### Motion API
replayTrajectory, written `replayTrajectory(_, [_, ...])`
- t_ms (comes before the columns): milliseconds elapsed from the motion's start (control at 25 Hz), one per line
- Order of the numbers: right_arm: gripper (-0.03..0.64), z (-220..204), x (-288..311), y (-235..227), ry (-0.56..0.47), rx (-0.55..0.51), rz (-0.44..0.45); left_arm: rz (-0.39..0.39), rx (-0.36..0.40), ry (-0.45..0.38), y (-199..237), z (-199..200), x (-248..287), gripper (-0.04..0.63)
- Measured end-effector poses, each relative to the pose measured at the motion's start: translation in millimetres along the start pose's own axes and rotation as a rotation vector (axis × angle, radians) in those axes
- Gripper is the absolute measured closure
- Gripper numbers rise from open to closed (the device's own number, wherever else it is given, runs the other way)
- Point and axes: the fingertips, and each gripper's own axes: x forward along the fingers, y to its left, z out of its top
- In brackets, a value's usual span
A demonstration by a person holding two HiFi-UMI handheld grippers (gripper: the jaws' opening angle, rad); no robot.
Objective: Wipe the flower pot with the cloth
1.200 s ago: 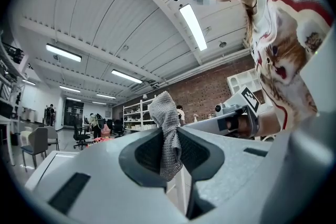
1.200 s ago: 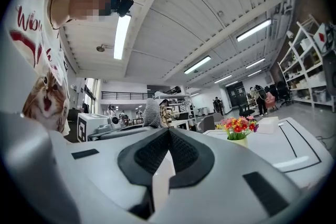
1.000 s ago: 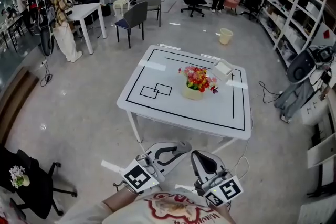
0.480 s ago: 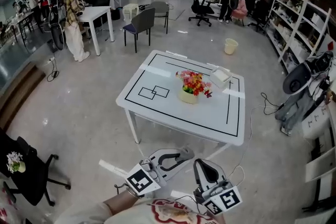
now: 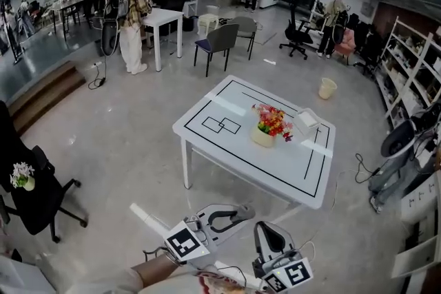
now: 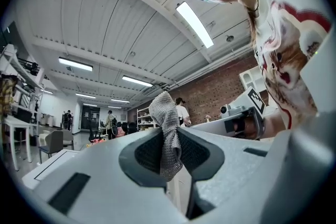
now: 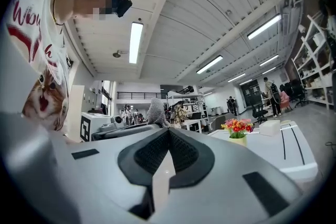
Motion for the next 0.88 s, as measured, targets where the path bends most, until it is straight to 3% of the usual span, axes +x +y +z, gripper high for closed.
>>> replayTrajectory(320, [0.618, 2, -5, 23, -0.016, -0.018, -0.052, -0.057, 0.025, 0.001, -14, 10, -22, 0.541])
replayTrajectory(720, [0.618, -16, 24, 100, -0.042, 0.004, -0.1, -0.133, 0.028, 0.013, -18, 20, -99, 0.541])
replayTrajectory(880, [0.618, -22, 27, 126, -0.055, -0.008, -0.151, -0.162, -0.017, -0.013, -19, 18, -123, 0.541])
